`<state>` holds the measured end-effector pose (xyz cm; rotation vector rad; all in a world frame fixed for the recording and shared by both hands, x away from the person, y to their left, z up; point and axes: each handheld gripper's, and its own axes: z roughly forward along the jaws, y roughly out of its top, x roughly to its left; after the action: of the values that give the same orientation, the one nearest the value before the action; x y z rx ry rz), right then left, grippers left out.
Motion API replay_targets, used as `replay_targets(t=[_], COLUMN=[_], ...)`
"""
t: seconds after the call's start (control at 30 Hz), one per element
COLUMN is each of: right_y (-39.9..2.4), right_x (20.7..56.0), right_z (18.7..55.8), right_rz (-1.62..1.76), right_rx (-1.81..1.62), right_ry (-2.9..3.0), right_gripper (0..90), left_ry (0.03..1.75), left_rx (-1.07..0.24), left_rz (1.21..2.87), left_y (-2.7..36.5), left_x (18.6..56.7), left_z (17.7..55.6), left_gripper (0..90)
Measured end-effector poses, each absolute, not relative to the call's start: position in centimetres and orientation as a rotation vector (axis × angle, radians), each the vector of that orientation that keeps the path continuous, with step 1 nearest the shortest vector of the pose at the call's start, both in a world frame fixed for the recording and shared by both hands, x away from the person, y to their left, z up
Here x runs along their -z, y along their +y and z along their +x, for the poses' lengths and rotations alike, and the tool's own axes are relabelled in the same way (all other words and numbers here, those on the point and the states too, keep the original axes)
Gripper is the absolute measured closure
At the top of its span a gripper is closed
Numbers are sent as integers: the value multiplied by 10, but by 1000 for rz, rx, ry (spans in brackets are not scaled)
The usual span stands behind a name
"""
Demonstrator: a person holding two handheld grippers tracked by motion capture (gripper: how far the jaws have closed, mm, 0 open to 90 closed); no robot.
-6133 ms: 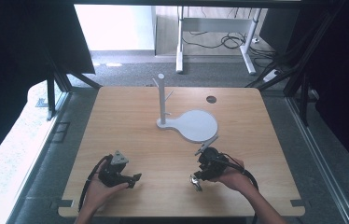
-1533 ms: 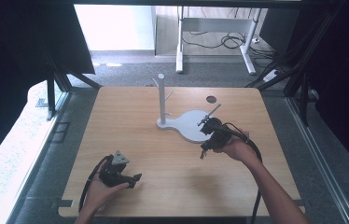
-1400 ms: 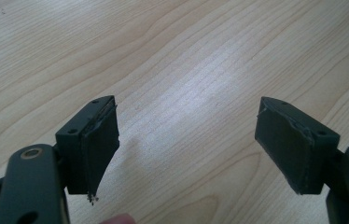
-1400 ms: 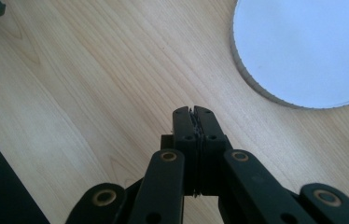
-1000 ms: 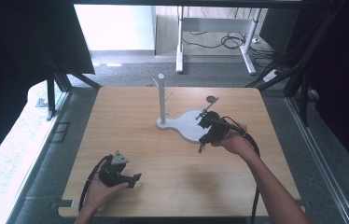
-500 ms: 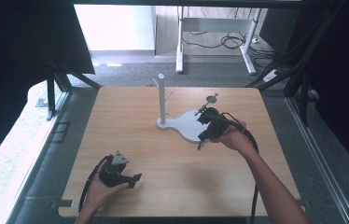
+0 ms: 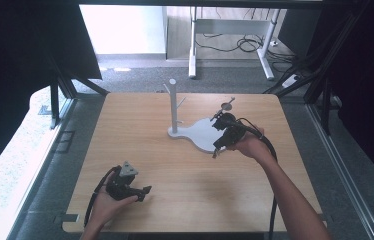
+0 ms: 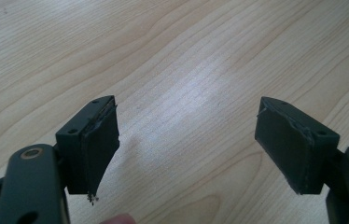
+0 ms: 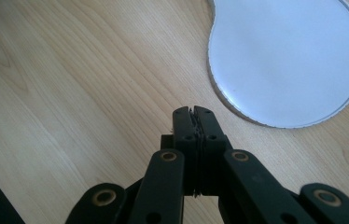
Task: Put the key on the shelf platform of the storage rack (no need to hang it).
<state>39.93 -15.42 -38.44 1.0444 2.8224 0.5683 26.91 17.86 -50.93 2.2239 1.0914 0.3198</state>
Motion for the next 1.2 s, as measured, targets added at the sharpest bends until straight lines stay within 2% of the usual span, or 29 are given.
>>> replay_targets(t=[1.2], right_y=[-147], right_x=[385], right_z=[417], right_rz=[1061], right_rx=[-571], right_ry=[2806], right_gripper=[897], left_ry=[1095], left_rx=[-309], left_rz=[2232], left_y=[178], left_x=[511], left_z=[270], left_gripper=[219])
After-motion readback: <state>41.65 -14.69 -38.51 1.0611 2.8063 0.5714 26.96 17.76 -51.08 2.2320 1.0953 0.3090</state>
